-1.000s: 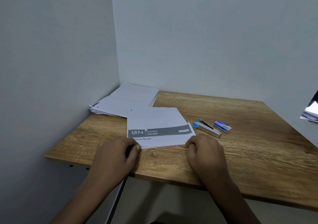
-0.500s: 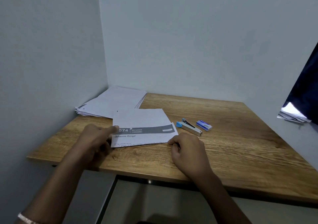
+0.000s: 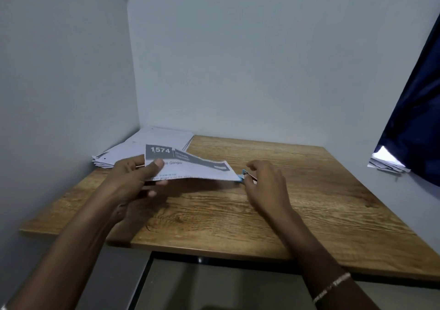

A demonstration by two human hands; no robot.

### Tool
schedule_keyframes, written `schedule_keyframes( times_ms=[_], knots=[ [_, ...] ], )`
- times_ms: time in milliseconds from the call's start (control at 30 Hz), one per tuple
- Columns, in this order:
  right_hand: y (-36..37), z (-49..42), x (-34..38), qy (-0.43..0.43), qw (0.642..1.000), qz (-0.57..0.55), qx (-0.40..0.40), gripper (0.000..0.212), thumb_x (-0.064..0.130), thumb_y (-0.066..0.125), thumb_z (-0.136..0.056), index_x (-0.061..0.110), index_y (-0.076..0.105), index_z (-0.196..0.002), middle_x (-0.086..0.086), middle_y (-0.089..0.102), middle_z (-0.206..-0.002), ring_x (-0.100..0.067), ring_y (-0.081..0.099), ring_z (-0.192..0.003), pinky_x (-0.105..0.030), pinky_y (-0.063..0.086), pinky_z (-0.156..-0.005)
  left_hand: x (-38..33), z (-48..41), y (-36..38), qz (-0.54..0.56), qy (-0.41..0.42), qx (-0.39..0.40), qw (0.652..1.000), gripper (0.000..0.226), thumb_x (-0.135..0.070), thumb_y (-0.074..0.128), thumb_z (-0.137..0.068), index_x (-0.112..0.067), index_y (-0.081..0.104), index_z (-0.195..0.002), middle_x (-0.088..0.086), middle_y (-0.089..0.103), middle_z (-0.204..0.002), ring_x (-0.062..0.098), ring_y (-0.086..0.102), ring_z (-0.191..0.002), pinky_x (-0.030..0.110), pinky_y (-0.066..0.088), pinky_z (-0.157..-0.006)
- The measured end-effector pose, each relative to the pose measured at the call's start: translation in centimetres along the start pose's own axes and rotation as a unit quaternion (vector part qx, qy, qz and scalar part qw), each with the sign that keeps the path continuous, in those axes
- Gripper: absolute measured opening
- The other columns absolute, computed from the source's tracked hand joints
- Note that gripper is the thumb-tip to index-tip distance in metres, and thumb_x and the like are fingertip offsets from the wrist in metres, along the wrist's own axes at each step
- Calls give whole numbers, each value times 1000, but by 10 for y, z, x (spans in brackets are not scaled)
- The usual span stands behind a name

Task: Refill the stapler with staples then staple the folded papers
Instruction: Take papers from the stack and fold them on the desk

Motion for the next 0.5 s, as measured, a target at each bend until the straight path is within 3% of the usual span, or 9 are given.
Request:
schedule_keyframes(
  times_ms=[33,100,167,267,333,400,433,500],
  knots=[
    [12,-9,-6,7,998,37,51,30,23,63,-90,12,68,-117,-6,70,-116,-27,62,-112,-34,45,-85,-10,-2,1,18,29,-9,999,14,-17,65,-96,-14,75,-105,0,80,-79,11,74,-61,18,49,-41],
    [30,-19,-15,20,988,103,112,21,29,64,-90,14,67,-104,-8,69,-109,-31,63,-106,-35,42,-74,-25,-8,8,72,74,-13,995,13,-14,65,-96,-14,75,-103,1,80,-82,14,76,-66,20,56,-50],
    [35,-24,-15,15,984,140,110,14,30,65,-90,16,68,-90,-6,71,-97,-30,65,-96,-33,38,-68,-34,-17,17,111,102,-11,988,13,-13,66,-95,-13,74,-105,3,81,-88,17,77,-74,22,60,-61],
    [36,-26,-20,32,988,128,81,15,29,68,-90,14,69,-87,-6,71,-93,-28,66,-94,-33,39,-67,-39,-39,32,139,124,-4,982,18,-11,66,-95,-10,71,-113,1,81,-95,16,77,-86,26,62,-73],
    [27,-28,-26,55,998,32,30,17,27,69,-89,13,71,-99,-5,72,-98,-28,65,-98,-35,47,-74,-38,-56,42,158,118,2,980,20,-10,66,-95,-10,70,-115,1,81,-95,16,77,-87,26,61,-71],
    [18,-30,-32,87,984,-154,-5,26,23,70,-90,13,72,-114,-2,74,-102,-23,68,-98,-40,55,-86,-31,-73,56,172,84,14,981,18,-11,67,-94,-16,72,-111,-1,81,-94,14,77,-82,24,59,-65],
    [21,-30,-32,116,955,-272,11,29,20,70,-92,13,70,-120,-1,75,-103,-22,69,-99,-42,56,-89,-26,-81,63,175,60,19,983,17,-11,68,-93,-18,73,-108,-4,81,-95,12,75,-83,24,57,-67],
    [39,-28,-20,170,856,-480,94,30,13,68,-94,11,67,-125,-6,73,-107,-25,72,-102,-44,54,-87,-10,-96,79,181,2,25,983,13,-13,71,-91,-20,75,-101,-5,78,-95,12,69,-84,26,52,-73]
  ],
)
Point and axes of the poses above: each hand's wrist, its own z-axis away from the middle knuckle, its own y-axis out of the palm, x = y × z, the point moved 9 cm from there along -z, towards the middle knuckle
